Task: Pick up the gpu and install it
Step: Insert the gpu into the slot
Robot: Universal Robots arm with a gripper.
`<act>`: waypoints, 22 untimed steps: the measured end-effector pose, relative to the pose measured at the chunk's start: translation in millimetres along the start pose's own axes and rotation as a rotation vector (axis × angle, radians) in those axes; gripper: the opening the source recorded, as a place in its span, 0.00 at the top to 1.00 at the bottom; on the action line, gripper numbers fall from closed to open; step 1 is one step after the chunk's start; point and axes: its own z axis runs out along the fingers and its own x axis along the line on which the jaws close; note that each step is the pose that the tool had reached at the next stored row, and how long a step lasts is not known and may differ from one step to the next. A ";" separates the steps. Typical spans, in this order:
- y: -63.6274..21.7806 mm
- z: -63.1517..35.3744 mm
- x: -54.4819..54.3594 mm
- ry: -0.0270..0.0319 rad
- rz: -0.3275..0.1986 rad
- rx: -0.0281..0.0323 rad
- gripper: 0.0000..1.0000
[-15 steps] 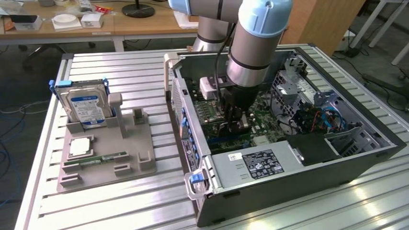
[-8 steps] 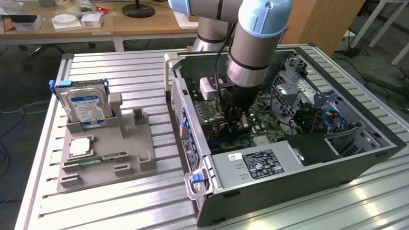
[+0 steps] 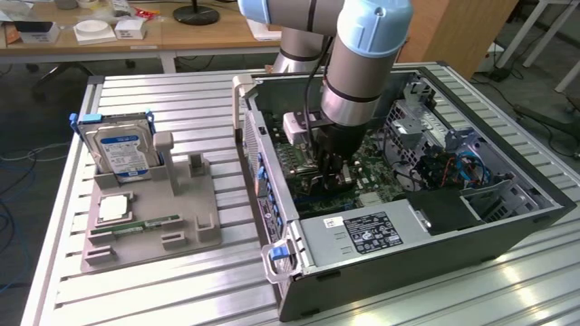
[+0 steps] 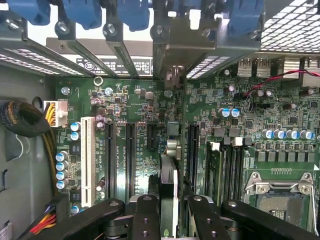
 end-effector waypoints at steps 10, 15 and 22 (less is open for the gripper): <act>2.4 0.1 -0.1 -0.0001 0.000 0.0006 0.74; 2.9 0.1 0.0 0.0003 0.000 0.0009 0.74; 4.2 0.0 0.0 0.0005 0.000 0.0014 0.74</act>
